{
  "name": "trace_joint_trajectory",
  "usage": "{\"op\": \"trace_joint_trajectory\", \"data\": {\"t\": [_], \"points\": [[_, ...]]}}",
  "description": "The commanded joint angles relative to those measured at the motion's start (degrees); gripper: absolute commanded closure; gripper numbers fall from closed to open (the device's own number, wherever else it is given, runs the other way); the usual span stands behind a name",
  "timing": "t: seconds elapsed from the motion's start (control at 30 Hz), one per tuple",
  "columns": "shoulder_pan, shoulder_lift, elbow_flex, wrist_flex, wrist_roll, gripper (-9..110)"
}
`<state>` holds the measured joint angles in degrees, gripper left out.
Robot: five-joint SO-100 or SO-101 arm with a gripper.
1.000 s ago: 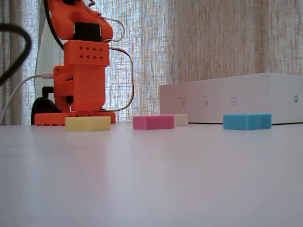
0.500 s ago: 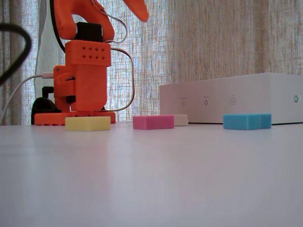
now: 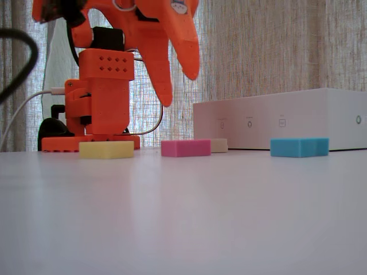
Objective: Grasp the pink cuboid and put it in the bin.
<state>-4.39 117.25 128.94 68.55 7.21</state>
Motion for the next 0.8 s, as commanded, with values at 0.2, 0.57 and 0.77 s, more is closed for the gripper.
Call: {"op": "trace_joint_trajectory", "data": {"t": [0.2,0.57,0.77], "points": [[0.70,-7.21,0.53,-4.31,-2.46,73],[1.76,-13.89,0.00,-10.72,-4.66,74],[1.41,-14.77,0.09,-12.39,-6.68,76]]}}
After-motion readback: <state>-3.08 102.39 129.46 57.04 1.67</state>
